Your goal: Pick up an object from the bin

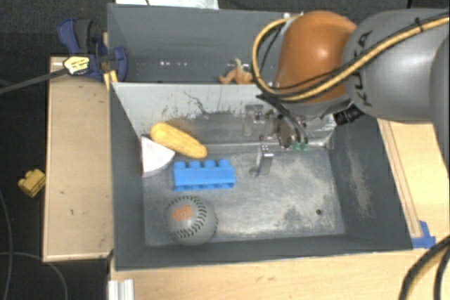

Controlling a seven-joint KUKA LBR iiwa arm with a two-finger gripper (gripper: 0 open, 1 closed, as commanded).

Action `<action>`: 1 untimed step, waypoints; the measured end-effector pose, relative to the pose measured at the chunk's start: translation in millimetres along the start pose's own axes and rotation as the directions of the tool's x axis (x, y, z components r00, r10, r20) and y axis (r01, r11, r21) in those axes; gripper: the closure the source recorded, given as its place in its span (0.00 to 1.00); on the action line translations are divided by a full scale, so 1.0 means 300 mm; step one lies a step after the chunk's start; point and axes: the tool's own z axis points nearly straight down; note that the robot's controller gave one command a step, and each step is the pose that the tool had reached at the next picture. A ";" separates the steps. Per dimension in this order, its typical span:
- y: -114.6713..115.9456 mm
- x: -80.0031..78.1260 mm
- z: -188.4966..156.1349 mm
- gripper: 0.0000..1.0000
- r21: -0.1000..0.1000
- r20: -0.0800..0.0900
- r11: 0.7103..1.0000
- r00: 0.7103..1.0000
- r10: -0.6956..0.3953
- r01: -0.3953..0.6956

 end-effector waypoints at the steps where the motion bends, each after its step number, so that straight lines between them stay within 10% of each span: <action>1: -0.001 -0.006 -0.016 0.00 0.000 0.008 1.000 1.000 0.001 -0.001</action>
Offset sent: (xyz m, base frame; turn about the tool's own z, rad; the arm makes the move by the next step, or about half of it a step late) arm -0.0061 0.0629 -0.0865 -0.2191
